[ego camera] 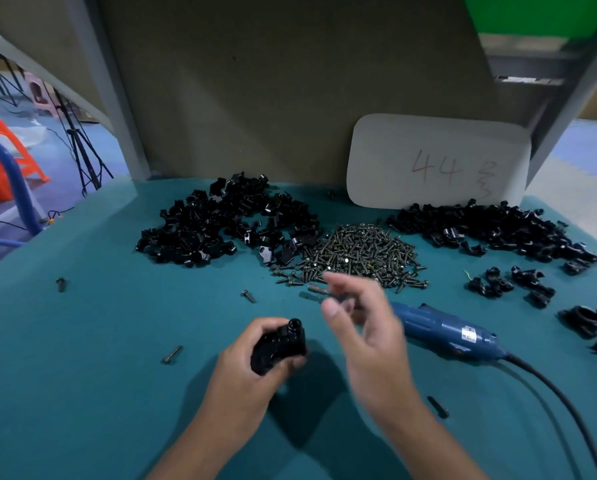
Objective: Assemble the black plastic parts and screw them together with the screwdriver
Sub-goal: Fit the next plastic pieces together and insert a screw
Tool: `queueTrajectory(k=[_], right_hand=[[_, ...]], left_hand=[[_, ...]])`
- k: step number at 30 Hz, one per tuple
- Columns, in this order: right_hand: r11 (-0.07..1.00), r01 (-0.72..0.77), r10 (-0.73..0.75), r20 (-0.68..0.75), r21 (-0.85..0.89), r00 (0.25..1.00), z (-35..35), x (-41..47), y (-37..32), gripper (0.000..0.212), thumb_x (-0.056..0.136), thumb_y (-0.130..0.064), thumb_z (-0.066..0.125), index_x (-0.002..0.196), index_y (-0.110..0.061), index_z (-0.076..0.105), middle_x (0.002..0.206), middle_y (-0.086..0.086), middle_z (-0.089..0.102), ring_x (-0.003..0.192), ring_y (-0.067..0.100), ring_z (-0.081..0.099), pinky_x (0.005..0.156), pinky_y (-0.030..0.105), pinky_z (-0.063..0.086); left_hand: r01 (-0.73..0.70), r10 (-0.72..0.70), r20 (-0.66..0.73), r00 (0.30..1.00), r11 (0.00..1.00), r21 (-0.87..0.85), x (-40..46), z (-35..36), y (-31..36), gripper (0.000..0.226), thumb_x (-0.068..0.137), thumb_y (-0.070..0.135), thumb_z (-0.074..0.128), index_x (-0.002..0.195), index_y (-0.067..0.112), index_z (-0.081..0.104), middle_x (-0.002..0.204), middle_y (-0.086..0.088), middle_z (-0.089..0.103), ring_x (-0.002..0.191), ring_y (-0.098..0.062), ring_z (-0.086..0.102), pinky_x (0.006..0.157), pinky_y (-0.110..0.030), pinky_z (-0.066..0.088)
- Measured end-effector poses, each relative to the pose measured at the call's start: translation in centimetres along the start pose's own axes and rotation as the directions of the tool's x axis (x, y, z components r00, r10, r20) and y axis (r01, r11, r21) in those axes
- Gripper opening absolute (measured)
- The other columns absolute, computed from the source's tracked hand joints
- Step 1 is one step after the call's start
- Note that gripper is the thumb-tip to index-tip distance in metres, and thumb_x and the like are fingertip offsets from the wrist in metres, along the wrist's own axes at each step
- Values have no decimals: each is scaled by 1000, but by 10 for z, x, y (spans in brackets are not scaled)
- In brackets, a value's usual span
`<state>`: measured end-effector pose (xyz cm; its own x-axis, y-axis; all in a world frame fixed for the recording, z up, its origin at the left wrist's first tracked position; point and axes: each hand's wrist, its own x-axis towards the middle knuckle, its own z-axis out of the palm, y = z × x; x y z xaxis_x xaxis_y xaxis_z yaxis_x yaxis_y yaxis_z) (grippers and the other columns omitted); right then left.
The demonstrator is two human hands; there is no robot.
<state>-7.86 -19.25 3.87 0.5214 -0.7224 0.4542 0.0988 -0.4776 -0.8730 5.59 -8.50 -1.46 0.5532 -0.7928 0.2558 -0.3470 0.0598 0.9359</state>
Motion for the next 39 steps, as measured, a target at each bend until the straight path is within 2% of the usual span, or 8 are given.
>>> queueTrajectory(k=[3,7,9,17,21,25,29,39], right_hand=[[916,78,-67,40,-394,997,-27,62,2,7,97,-44,56,99,-46,62,94,-21,62,86,1,59,72,8,44],[573,37,337,276,-819,900,-59,128,40,7,97,-29,67,103,-27,71,101,-7,71,87,8,64,83,27,55],[488,48,427,286,-871,858,-61,137,59,4,95,-27,71,99,-27,71,101,-3,72,92,16,66,88,40,57],[362,135,422,291,-922,859,-54,138,69,7,99,-30,64,93,-31,65,101,-4,63,95,18,61,82,40,56],[645,39,180,202,-763,963,-53,108,33,10,101,-31,58,93,-36,63,93,-14,64,83,0,59,67,13,47],[855,162,-41,249,-492,968,-31,22,0,6,91,-45,57,91,-48,62,94,-27,64,92,-7,61,77,5,44],[891,220,-150,200,-397,968,-13,-17,7,7,92,-25,67,93,-27,74,92,-20,65,88,-2,64,76,7,43],[866,246,-207,135,-436,969,-14,-18,14,5,96,-22,69,96,-24,73,95,-17,64,92,-1,61,77,7,41]], left_hand=[[41,-40,35,999,998,-37,-1,1,-2,40,73,54,76,109,45,61,104,10,76,101,-12,72,91,-34,54],[50,-48,46,998,998,-44,-3,1,1,39,74,58,75,109,48,59,103,8,77,103,-13,72,94,-39,54],[51,-50,28,998,998,-37,-2,0,1,40,73,60,74,108,52,59,104,6,77,103,-14,71,95,-41,54],[62,-61,12,998,996,-66,0,0,-1,43,72,61,76,110,50,59,103,5,77,101,-16,72,96,-46,55],[60,-59,19,998,994,-87,0,-1,0,40,74,57,77,109,48,60,103,6,77,102,-15,72,97,-43,54],[51,-51,4,999,996,-68,1,-1,0,42,73,56,77,110,46,60,105,11,75,101,-10,72,92,-32,53],[22,-22,0,1000,1000,-18,0,-1,4,38,73,55,74,108,51,60,101,20,70,93,0,67,79,-11,47],[30,-27,73,997,999,-42,0,0,0,37,77,46,77,111,45,61,105,10,73,100,-12,70,88,-26,53]])
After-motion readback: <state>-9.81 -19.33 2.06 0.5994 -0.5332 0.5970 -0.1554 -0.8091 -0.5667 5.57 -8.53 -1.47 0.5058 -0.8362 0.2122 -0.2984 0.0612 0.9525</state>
